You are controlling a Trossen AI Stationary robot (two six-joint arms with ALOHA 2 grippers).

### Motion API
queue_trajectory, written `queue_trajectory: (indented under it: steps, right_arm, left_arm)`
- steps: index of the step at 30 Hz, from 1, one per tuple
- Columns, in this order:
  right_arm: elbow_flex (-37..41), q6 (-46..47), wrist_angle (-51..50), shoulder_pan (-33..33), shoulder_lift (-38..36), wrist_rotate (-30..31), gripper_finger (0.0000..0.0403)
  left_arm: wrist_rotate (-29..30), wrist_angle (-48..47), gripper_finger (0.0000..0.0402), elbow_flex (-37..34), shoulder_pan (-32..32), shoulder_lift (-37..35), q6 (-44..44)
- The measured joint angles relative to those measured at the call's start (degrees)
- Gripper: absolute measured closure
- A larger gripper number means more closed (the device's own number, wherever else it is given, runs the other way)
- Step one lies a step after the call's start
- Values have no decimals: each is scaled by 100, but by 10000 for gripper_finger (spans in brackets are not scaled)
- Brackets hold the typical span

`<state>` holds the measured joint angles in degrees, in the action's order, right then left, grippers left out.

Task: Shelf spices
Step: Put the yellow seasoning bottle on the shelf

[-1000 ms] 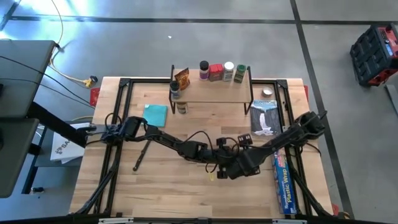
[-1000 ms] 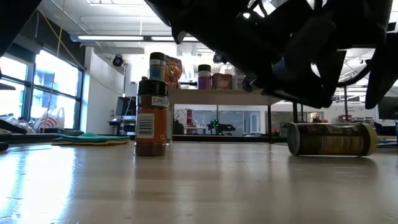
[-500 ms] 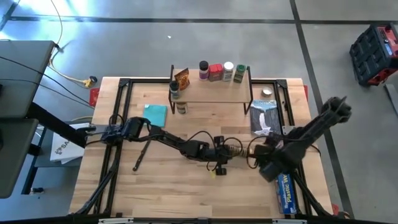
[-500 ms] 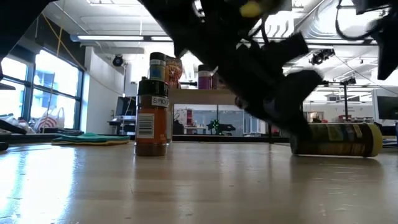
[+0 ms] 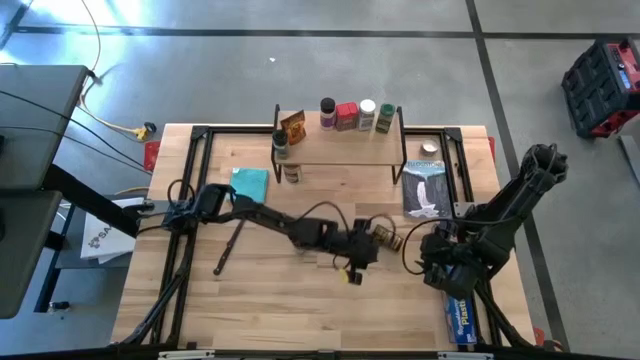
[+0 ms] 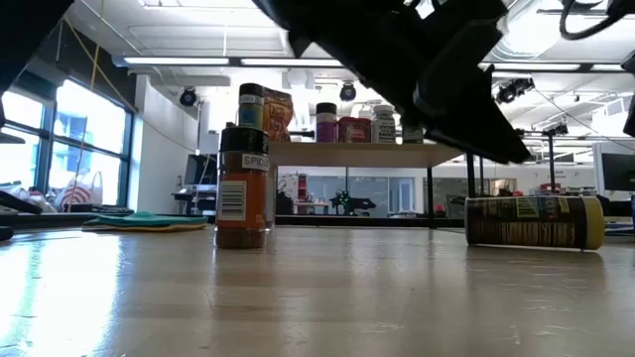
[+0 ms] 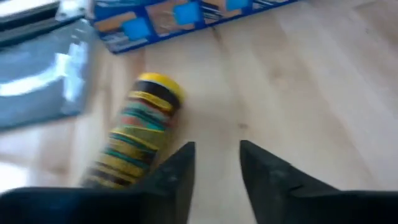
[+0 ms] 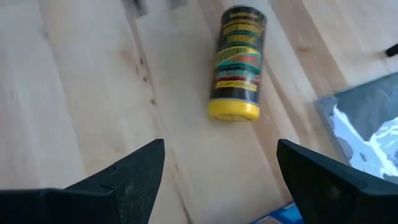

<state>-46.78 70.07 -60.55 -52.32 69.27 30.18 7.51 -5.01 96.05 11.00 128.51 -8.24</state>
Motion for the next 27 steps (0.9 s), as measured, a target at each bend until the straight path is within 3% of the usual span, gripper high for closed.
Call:
queue_trajectory:
  steps: [8, 12, 14, 27]
  right_arm:
    - [-1, 611, 68, -415, 9, 375, 98]
    - [-1, 889, 89, -605, 5, 626, 98]
    - [-1, 1031, 102, -696, 32, 705, 98]
    - [-1, 1101, 330, -791, 44, 1042, 98]
  left_arm:
    - [-613, -405, 142, 424, -701, 38, -885]
    - [-1189, -456, 93, 415, -1010, 159, -1062]
    - [-1466, -435, 80, 415, -1098, 218, -1116]
    - [-1893, -103, 76, 542, -1001, 918, -1245]
